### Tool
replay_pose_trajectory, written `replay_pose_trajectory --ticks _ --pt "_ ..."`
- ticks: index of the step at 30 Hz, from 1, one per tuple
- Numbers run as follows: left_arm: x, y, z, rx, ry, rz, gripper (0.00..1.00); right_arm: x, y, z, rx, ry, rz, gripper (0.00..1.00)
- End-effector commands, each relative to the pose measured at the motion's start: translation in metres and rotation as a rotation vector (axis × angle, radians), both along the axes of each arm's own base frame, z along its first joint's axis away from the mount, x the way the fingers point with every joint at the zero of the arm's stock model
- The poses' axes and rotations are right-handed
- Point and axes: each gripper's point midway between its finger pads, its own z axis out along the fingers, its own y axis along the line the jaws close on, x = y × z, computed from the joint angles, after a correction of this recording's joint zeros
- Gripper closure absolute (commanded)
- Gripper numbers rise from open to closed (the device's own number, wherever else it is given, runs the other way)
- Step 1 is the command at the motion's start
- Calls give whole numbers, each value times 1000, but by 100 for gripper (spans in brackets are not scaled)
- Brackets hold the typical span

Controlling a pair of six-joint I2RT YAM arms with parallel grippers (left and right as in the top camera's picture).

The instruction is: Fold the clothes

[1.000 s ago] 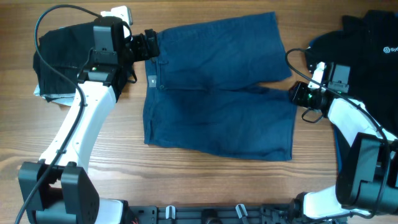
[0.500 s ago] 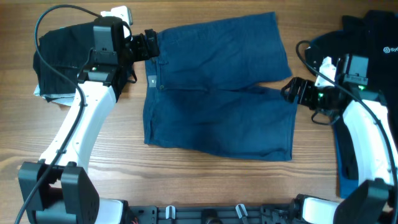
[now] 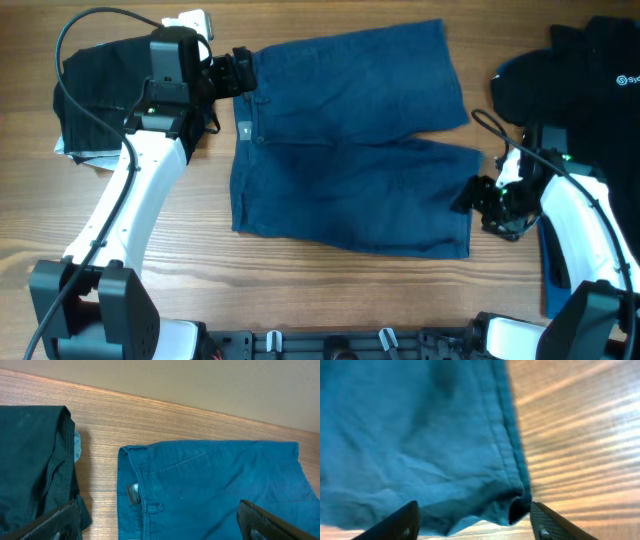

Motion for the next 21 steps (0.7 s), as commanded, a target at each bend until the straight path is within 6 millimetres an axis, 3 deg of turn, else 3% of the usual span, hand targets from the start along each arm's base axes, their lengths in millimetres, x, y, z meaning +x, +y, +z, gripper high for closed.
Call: replay_pose_trajectory --ticks 1,7,16,21 --pt "1 1 1 -3 -4 7 0 -12 -6 -6 -38 74 -93 38" --pt "1 1 1 -3 -4 7 0 -18 -7 -10 -47 116 -181 43" --pt "1 1 1 -3 -4 7 0 -42 9 -44 17 167 -259 40" --pt "1 1 1 -3 -4 7 0 -45 3 -52 -23 166 -286 41"
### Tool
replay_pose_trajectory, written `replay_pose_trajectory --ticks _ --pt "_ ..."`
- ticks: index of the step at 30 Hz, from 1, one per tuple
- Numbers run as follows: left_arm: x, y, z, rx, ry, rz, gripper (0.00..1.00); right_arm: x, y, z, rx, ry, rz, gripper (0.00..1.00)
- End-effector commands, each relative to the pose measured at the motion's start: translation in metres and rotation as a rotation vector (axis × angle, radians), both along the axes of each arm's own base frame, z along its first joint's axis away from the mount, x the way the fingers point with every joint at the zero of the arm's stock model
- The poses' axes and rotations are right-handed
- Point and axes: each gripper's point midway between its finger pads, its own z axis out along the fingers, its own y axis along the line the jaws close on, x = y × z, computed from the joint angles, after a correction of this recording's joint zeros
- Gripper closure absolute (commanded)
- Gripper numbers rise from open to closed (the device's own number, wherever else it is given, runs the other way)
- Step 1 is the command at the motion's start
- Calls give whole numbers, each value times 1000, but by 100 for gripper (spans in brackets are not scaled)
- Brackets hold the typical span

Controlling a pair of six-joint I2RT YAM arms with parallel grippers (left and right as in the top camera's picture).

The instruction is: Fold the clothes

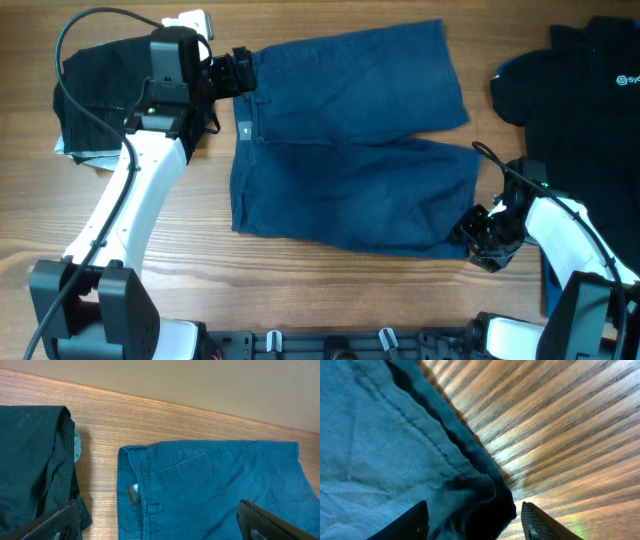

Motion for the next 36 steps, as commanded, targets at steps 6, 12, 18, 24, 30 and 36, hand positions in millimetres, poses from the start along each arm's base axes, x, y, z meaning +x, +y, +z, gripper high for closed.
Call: replay_pose_trajectory --ticks 6,12,18,24,30,36 --pt "1 1 1 -3 -4 7 0 -3 -2 -3 -13 24 -44 50" --pt "1 1 1 -3 -4 7 0 -12 0 -2 -6 62 -43 44" --pt "1 1 1 -3 -4 7 0 -14 0 -2 -4 68 -44 41" --pt "1 2 1 -3 -4 8 0 -11 4 -1 17 58 -47 45" --pt "1 1 1 -3 -4 7 0 -8 14 2 78 42 -58 48" --pt "1 2 1 -3 -4 8 0 -9 20 4 116 45 -60 0"
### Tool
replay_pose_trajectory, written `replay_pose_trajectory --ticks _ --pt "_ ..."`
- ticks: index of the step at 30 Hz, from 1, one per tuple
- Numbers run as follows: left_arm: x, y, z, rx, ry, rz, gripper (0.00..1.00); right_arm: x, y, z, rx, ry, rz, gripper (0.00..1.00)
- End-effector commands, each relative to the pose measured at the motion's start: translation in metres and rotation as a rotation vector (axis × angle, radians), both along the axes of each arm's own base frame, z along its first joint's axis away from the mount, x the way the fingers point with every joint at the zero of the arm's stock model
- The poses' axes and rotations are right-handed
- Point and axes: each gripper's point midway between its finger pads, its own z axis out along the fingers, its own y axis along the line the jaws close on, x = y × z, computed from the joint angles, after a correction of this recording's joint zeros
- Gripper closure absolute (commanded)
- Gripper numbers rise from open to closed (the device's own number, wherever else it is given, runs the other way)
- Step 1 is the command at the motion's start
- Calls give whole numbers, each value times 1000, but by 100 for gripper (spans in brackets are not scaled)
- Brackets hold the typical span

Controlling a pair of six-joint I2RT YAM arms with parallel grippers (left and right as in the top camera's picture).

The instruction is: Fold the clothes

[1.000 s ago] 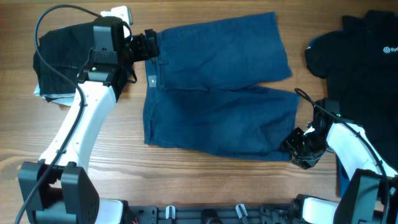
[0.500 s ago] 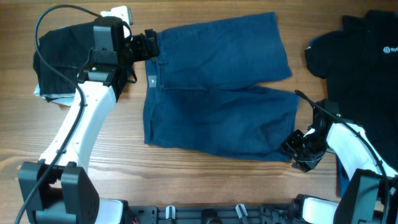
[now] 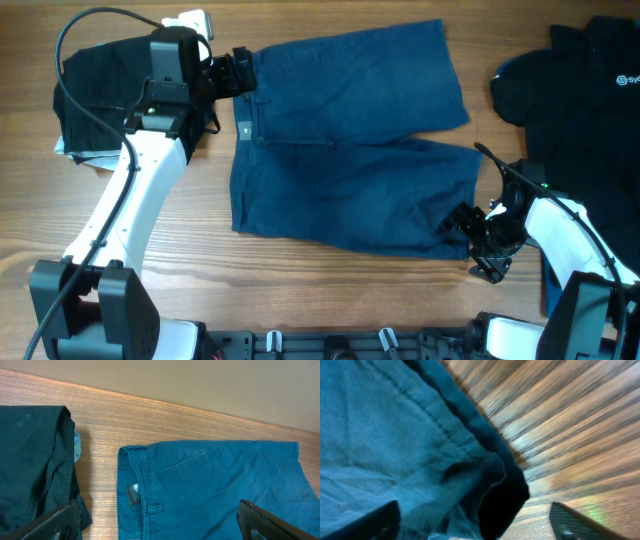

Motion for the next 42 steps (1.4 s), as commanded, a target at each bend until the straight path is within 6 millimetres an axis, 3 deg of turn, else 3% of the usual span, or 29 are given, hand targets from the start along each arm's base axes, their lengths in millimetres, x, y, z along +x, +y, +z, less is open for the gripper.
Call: replay_pose_trajectory --ticks 1,4,8,14,20,22,26,32,37,42 --pt "1 1 1 -3 -4 7 0 -2 6 0 37 12 -13 0" --pt "1 2 1 -3 -4 8 0 -5 5 -3 27 24 -40 34" --pt "1 2 1 -3 -4 8 0 -9 6 -12 23 25 -56 38" --pt "1 1 1 -3 -4 7 0 -11 -4 -20 -41 21 -47 62" --pt "1 1 1 -3 -4 7 0 -9 -9 -19 -68 19 -41 61" --pt "1 2 1 -3 -4 8 0 -7 -11 -17 -75 14 -38 67" --pt "1 1 1 -3 -4 7 0 -6 -27 -16 -165 27 -26 69" --pt "1 1 1 -3 -4 7 0 -6 -29 -14 -176 31 -25 69" --pt "1 1 1 -3 -4 7 0 -4 -30 -14 -180 24 -25 94" --pt "1 2 1 -3 -4 8 0 1 -26 -14 -154 2 -23 87"
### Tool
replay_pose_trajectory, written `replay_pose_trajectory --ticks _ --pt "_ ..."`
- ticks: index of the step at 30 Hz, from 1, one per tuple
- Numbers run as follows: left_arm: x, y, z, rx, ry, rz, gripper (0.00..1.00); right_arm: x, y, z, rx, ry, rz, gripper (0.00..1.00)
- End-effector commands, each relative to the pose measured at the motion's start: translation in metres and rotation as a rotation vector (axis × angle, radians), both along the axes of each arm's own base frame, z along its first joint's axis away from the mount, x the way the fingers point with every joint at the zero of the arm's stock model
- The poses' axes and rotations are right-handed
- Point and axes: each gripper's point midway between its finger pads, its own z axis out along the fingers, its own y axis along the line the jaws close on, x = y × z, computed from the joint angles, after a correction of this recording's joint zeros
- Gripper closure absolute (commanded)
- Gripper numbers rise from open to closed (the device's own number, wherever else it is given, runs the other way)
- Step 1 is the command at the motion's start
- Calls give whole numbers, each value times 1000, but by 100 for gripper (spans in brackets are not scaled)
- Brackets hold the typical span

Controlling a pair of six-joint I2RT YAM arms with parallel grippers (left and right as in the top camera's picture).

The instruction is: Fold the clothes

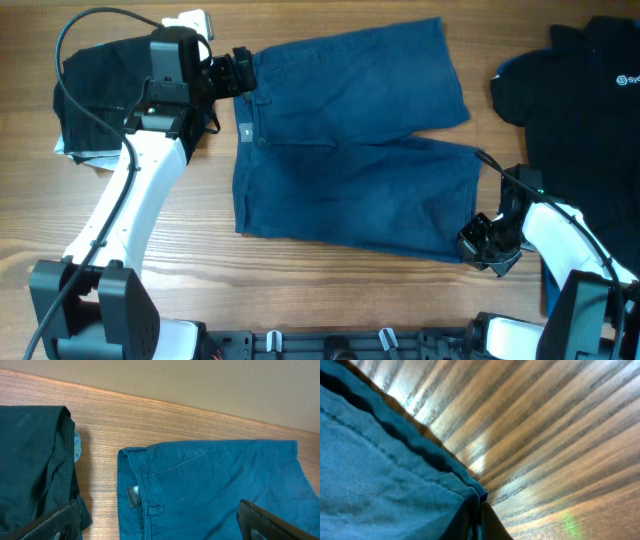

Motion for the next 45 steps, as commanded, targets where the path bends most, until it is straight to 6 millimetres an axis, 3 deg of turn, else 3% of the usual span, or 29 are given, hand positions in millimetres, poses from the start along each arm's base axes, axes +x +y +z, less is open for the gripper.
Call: replay_pose_trajectory --ticks 1,2,3,4,15,17,19,20,23,31,34,35,45 --pt "1 1 1 -3 -4 7 0 11 2 2 21 -39 21 85" --pt "1 2 1 -3 -4 8 0 12 5 3 41 -48 28 80" --pt "1 1 1 -3 -4 7 0 14 6 3 47 -53 26 63" --pt "1 1 1 -3 -4 7 0 14 6 3 49 -53 22 56" --pt "1 2 1 -3 -4 8 0 14 19 6 123 -60 2 64" --pt "1 2 1 -3 -4 8 0 13 19 6 124 -56 1 56" --pt "1 1 1 -3 -4 7 0 12 19 6 125 -51 1 37" --pt "1 2 1 -3 -4 8 0 10 20 6 126 -44 1 33" --pt "1 1 1 -3 -4 7 0 6 21 6 130 -25 -1 47" --pt "1 1 1 -3 -4 7 0 -5 11 1 49 54 -170 61" --pt "1 1 1 -3 -4 7 0 -5 5 -3 10 46 -164 81" --pt "1 1 1 -3 -4 7 0 -6 3 -4 1 49 -163 94" --pt "1 2 1 -3 -4 8 0 -1 7 -3 25 29 -163 96"
